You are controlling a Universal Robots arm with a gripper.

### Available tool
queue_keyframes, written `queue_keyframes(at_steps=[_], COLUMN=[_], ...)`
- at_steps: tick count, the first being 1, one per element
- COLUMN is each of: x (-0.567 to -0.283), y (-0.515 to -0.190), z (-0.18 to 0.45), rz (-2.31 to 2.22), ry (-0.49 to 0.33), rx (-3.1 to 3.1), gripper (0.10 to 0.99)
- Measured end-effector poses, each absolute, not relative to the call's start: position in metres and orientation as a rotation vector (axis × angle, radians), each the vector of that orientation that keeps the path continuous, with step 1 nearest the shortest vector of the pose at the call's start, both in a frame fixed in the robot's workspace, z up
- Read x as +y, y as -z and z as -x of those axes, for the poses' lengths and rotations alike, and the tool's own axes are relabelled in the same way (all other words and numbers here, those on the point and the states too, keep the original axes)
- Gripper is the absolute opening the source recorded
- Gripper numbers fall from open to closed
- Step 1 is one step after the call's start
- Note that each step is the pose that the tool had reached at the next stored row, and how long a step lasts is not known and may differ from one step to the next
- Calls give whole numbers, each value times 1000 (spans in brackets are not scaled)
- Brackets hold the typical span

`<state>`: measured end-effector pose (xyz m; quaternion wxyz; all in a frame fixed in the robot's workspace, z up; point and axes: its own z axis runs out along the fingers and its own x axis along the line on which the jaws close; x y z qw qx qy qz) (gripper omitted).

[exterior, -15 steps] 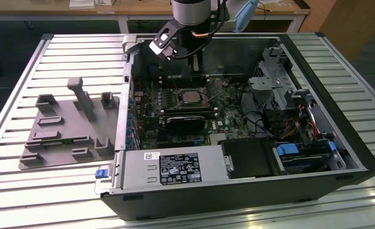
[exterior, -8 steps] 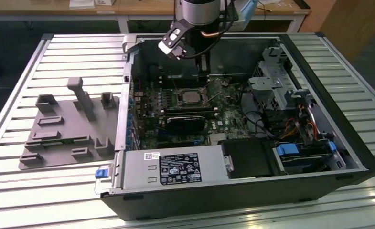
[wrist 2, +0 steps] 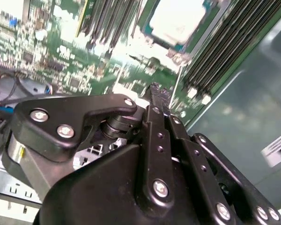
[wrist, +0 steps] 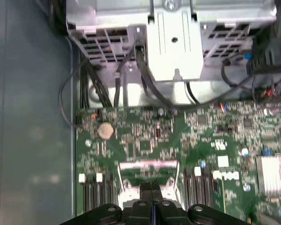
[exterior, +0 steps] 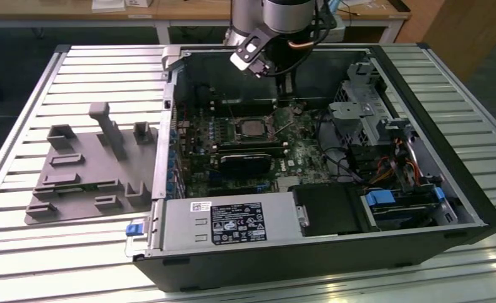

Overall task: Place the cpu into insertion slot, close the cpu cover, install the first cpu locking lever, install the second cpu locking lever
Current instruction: 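Close the cpu cover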

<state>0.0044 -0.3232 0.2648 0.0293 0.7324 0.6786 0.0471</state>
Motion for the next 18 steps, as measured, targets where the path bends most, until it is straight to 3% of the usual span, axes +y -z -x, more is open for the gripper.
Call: queue_keyframes(at_steps=[18], x=[-323], y=[-256], z=[-55], rz=[-2284], ry=[-93], rx=[2116], gripper=[106])
